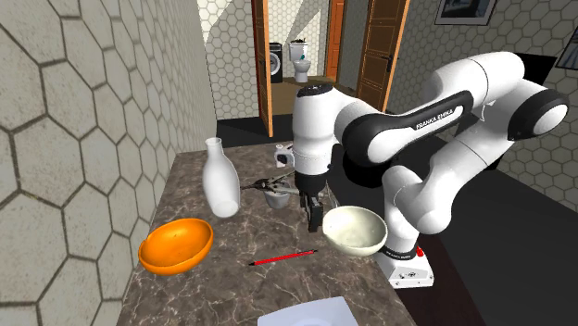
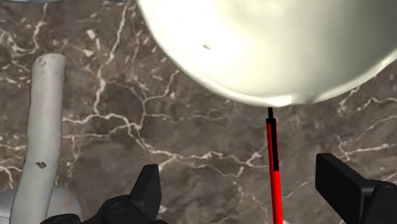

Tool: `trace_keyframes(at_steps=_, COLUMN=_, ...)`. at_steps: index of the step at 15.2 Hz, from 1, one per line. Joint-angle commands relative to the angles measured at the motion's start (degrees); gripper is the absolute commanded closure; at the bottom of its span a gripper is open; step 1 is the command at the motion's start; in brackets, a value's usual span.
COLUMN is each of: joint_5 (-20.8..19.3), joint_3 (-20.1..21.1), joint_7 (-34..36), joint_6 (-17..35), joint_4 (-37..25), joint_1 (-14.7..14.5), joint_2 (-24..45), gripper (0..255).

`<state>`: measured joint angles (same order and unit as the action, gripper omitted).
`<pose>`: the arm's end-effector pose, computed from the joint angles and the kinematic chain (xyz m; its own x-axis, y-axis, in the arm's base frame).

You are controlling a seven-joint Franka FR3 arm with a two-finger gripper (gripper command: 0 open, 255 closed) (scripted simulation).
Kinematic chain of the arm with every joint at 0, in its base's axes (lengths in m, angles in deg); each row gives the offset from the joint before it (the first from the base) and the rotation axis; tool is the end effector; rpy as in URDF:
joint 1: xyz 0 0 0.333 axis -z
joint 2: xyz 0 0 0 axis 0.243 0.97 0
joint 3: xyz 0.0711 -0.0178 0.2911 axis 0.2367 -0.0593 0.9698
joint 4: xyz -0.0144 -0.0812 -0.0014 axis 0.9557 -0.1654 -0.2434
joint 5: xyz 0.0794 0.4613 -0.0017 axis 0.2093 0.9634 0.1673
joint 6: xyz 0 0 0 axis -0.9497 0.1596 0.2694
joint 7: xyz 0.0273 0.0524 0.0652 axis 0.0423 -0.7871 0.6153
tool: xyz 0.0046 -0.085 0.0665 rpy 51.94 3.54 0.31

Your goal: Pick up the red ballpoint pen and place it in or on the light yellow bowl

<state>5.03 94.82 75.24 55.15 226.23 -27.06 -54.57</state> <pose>0.3911 0.1653 0.4666 0.9543 0.2987 -0.0015 0.2987 -0.9543 -0.0103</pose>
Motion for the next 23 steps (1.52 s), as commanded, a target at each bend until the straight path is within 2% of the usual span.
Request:
trace_keyframes(at_steps=1, joint_5=1.73, joint_3=1.47, joint_7=0.31, joint_6=1.86, joint_4=1.90, joint_1=-1.70, joint_2=0.87, gripper=0)
trace_keyframes(at_steps=3, joint_5=3.32, joint_3=2.87, joint_7=0.52, joint_6=3.67, joint_4=2.90, joint_1=-3.27, joint_2=2.53, gripper=0)
trace_keyframes(at_steps=11, joint_5=4.13, joint_3=3.77, joint_7=0.39, joint_6=10.08, joint_4=7.79, joint_1=-3.61, joint_2=4.04, gripper=0)
trace_keyframes(at_steps=19, joint_5=4.13, joint_3=3.77, joint_7=0.39, joint_6=10.07, joint_4=7.78, joint_1=-3.61, joint_2=4.04, gripper=0)
trace_keyframes(at_steps=20, joint_5=4.13, joint_3=3.77, joint_7=0.39, joint_6=10.07, joint_4=7.78, joint_1=-3.61, joint_2=4.04, gripper=255)
trace_keyframes(at_steps=23, joint_5=4.18, joint_3=3.81, joint_7=0.44, joint_6=10.05, joint_4=7.89, joint_1=-3.66, joint_2=3.91, gripper=255)
